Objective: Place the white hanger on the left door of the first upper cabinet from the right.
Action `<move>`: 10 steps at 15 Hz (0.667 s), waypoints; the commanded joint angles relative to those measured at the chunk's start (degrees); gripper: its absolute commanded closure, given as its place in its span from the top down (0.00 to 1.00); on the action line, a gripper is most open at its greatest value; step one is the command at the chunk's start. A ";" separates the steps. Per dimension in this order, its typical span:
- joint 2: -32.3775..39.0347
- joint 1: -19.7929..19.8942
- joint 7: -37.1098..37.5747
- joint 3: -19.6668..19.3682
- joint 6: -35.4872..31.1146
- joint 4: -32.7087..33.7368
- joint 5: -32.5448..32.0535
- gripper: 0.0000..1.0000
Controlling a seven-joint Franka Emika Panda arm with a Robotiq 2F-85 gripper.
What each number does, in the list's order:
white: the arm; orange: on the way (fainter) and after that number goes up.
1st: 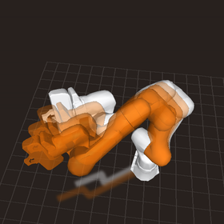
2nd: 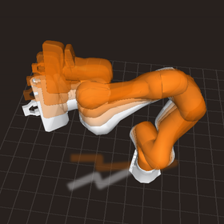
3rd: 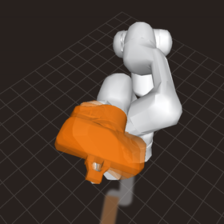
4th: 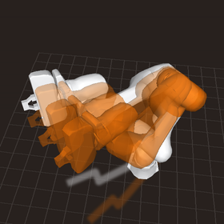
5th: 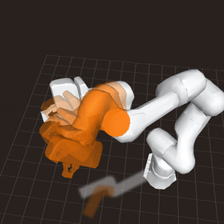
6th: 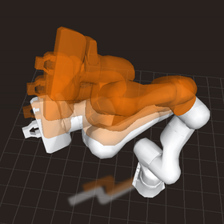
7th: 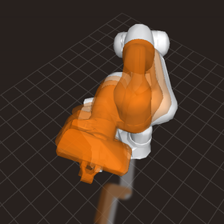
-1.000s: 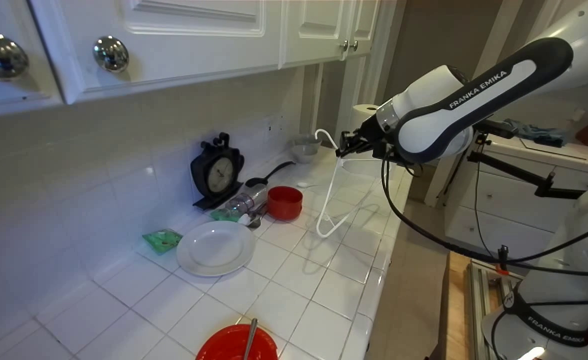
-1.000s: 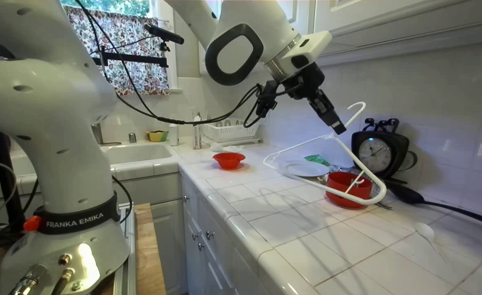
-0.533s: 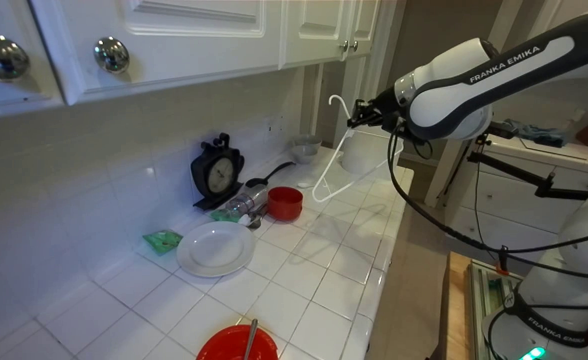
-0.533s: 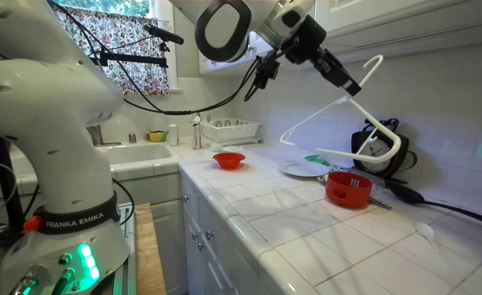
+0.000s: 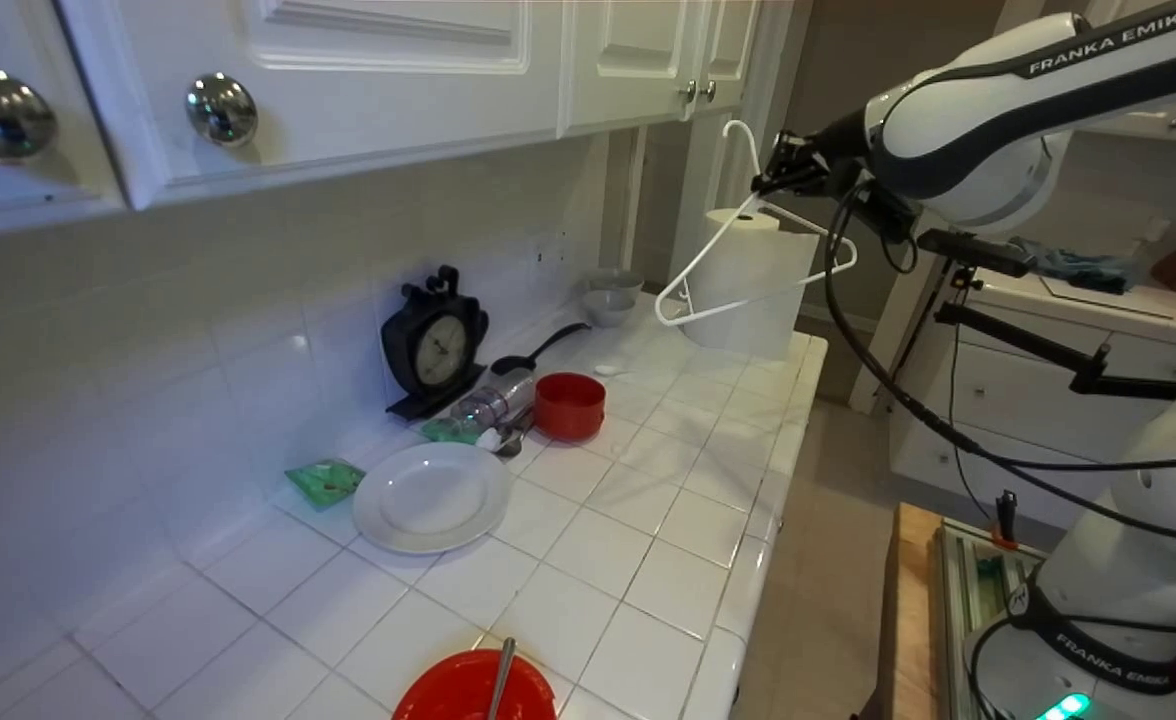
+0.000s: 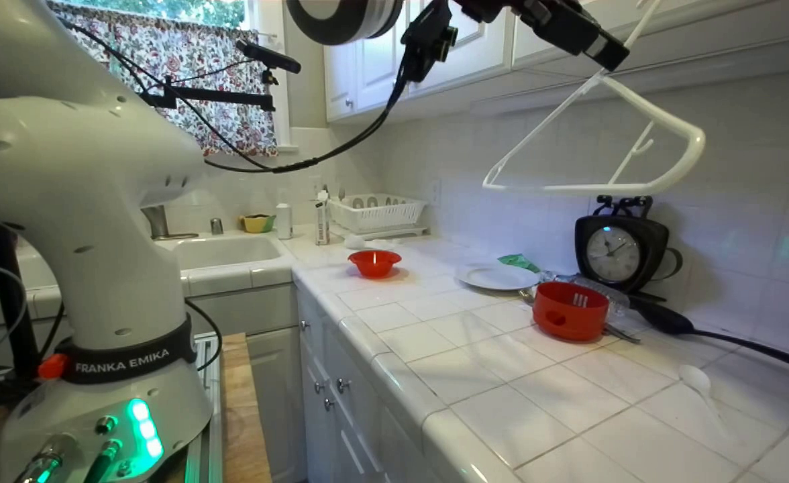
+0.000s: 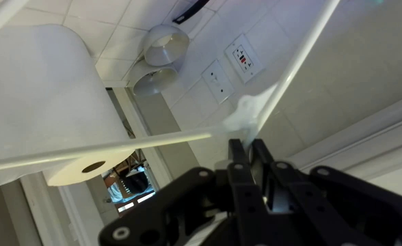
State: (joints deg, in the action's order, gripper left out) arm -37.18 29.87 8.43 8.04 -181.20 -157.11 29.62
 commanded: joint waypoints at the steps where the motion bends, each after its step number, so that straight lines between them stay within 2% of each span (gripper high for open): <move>1: -5.03 0.17 -5.86 -5.31 3.95 -0.20 1.50 0.05; 3: -6.14 -0.49 -9.55 -9.09 5.42 -0.36 -0.56 0.05; 5: -6.34 -3.13 -14.39 -13.51 6.86 -0.04 -1.97 0.05; 6: -4.66 -0.80 -11.18 -10.12 4.55 0.02 -0.52 0.10; 8: -5.13 -2.12 -13.79 -12.60 5.46 0.01 -0.73 0.10; 10: -5.16 -2.60 -14.24 -12.94 5.55 0.01 -0.78 0.10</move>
State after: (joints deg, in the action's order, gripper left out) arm -42.34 27.27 -5.81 -4.90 -175.65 -157.11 28.84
